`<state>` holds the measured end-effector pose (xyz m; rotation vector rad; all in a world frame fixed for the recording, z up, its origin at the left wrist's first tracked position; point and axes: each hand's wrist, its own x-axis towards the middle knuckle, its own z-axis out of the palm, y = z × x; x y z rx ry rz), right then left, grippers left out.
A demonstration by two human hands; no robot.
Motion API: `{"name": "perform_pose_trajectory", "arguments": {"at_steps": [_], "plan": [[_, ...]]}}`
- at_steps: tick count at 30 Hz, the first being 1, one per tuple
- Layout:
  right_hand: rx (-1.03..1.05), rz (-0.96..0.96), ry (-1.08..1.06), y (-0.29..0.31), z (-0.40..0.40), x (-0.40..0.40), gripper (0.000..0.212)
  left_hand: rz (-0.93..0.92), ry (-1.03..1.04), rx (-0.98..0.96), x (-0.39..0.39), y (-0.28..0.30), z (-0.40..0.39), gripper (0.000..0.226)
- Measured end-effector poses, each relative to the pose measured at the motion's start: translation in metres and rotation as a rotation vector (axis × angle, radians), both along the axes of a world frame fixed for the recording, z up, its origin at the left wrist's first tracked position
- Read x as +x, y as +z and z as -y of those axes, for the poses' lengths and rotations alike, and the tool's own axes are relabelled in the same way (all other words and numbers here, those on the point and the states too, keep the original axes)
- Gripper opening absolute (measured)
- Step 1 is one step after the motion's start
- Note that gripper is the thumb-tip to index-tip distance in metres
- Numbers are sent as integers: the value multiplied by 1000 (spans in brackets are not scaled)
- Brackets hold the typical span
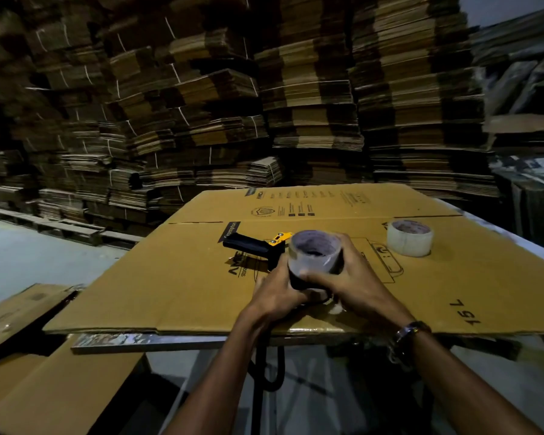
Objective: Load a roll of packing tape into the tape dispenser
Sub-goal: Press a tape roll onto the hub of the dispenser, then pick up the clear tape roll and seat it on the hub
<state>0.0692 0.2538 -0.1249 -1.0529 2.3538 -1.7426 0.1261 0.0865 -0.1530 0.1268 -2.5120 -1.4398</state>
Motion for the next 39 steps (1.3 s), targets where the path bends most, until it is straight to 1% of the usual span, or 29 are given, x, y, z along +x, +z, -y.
{"name": "perform_pose_trajectory", "arguments": {"at_steps": [2, 3, 4, 6, 9, 11, 13, 16, 19, 20, 23, 26, 29, 32, 35, 39], "plan": [[-261, 283, 8, 1, -3, 1, 74, 32, 20, 0, 1, -1, -1, 91], [-356, 404, 13, 1, -6, 0, 70, 38, 24, -14, 1, -1, -1, 92], [-415, 486, 20, 1, -9, -2, 67, 37, 28, -29, 1, -1, -1, 94], [-489, 571, 37, -2, -15, -6, 66, 33, 45, -40, 0, 0, -2, 95], [-639, 688, 31, -2, -24, -9, 70, 18, 60, -33, -1, -1, -1, 99], [-675, 763, 27, 0, -31, -9, 73, 4, 63, -23, 0, -1, -1, 102], [-667, 787, 16, 1, -38, -9, 71, -2, 61, -16, 1, 0, -2, 104], [-617, 752, -31, 1, -49, -10, 69, 10, 49, -31, 2, 1, -1, 106], [-496, 591, -86, 0, -60, -14, 60, 26, 40, -37, 3, 2, -1, 106], [-442, 523, -100, -1, -65, -15, 61, 29, 39, -39, 3, 3, -1, 106], [-263, 356, -170, 0, -78, -17, 73, 38, 36, -34, 3, 3, -1, 107], [-15, 201, -262, -6, -89, -28, 78, 48, 27, -31, 3, 4, -2, 110], [135, 104, -311, -14, -95, -39, 86, 58, 33, -29, 2, 4, -3, 112], [220, 40, -313, -15, -96, -43, 93, 76, 34, -38, 1, 5, -2, 113], [256, 8, -335, -16, -93, -44, 103, 93, 32, -47, -1, 8, -2, 117], [273, -21, -327, -16, -93, -47, 106, 89, 34, -58, -7, 9, -2, 115]]}}
